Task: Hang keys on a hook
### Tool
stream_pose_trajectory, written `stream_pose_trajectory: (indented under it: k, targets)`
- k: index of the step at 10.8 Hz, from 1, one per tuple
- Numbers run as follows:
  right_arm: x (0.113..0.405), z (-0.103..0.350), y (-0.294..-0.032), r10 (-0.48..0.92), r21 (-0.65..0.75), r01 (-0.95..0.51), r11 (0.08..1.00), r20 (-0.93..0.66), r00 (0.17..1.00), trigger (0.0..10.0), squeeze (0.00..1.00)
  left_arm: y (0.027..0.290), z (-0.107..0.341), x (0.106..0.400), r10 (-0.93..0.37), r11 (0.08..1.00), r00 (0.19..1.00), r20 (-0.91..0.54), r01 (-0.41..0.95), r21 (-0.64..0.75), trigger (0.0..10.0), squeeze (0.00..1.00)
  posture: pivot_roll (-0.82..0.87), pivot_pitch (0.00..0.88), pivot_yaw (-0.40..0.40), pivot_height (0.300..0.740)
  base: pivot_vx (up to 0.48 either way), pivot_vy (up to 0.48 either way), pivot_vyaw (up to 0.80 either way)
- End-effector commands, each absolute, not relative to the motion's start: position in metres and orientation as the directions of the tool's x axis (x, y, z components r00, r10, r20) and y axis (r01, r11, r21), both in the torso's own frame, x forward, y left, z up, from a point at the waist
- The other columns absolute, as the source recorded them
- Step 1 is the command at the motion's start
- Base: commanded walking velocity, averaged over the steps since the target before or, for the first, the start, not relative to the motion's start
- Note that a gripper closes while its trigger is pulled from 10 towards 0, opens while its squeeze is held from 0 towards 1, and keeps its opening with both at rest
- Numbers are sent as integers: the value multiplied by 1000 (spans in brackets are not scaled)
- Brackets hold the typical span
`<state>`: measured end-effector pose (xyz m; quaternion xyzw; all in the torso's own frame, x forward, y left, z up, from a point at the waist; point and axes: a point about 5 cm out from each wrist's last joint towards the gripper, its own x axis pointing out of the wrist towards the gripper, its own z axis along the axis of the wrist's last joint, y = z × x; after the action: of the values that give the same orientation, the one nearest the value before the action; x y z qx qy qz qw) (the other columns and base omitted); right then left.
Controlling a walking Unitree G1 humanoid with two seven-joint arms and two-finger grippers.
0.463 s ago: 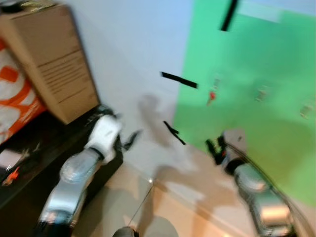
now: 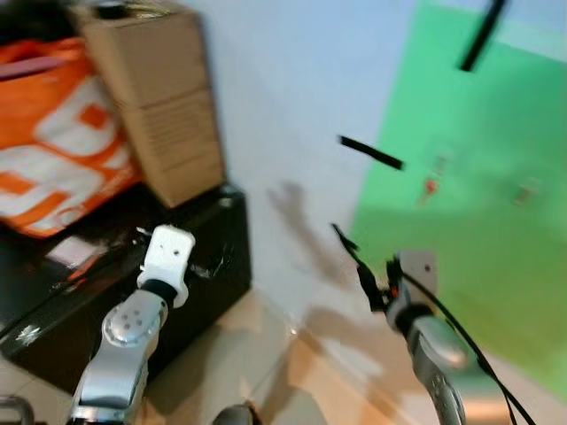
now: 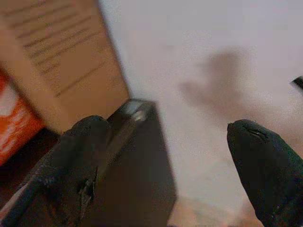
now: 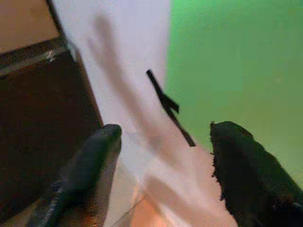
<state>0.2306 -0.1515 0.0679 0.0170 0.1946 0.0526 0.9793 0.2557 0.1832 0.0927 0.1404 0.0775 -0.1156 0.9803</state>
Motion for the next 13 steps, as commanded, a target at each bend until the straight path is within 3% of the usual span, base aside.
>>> stream_pose_trajectory:
  k: [1, 5, 10, 13]
  targets:
    - [232, 76, -155, 99, 73, -79, 994, -340, 935, 10000, 1000, 181, 98, 256, -178, 938, 972, -152, 215, 271, 10000, 0, 52, 0, -30, 740, 0, 0, 800]
    - [232, 74, -155, 135, 62, -121, 991, -358, 924, 10000, 1000, 176, 98, 252, -162, 949, 977, -142, 194, 250, 10000, 0, 67, 0, -46, 740, 0, 0, 800]
    - [241, 82, -156, 83, 41, -74, 996, -308, 948, 10000, 1000, 172, 101, 260, -185, 944, 974, -127, 213, 251, 10000, 0, 56, 0, -36, 740, 53, 0, 800]
    - [243, 84, -155, 78, 54, -65, 996, -293, 953, 10000, 1000, 173, 101, 261, -190, 944, 973, -129, 217, 248, 10000, 0, 59, 0, -38, 740, 303, 0, 210]
